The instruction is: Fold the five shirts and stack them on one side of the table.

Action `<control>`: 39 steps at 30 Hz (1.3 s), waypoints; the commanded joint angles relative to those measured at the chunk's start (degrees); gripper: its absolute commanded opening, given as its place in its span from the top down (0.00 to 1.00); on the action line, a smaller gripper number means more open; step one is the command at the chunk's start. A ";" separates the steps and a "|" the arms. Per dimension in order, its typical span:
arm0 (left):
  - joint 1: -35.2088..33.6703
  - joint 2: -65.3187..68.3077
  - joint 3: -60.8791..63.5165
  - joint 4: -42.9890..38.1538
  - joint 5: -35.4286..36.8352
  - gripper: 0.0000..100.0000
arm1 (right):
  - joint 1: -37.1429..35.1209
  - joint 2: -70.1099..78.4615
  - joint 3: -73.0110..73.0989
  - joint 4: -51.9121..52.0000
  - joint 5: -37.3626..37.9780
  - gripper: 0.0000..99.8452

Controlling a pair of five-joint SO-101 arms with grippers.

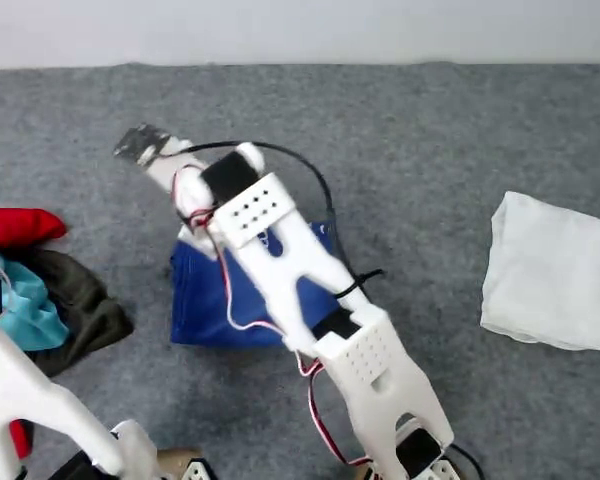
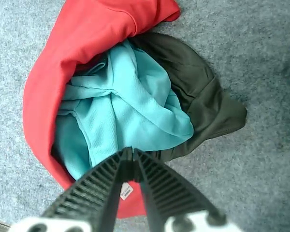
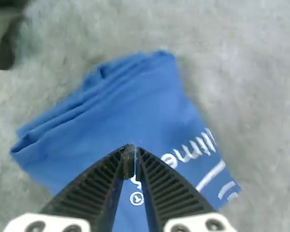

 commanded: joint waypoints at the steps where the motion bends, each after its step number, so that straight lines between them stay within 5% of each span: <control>1: 0.18 -1.32 -0.31 0.18 -0.53 0.98 | 3.65 -9.54 4.13 2.59 -3.87 0.99; 13: 0.18 -1.32 -0.22 0.09 -0.44 0.98 | 13.14 -33.71 43.16 2.15 -31.03 0.98; 23: -0.18 -1.76 4.35 -1.93 -0.35 0.98 | 7.87 -24.22 47.03 -3.56 -36.40 0.58; 36: -0.18 -1.85 4.18 -2.20 -0.35 0.98 | 6.02 -2.77 46.86 -15.60 -36.48 0.57; 39: -0.18 -1.85 4.18 -2.20 -0.44 0.98 | 5.32 -0.40 46.77 -16.92 -36.31 0.64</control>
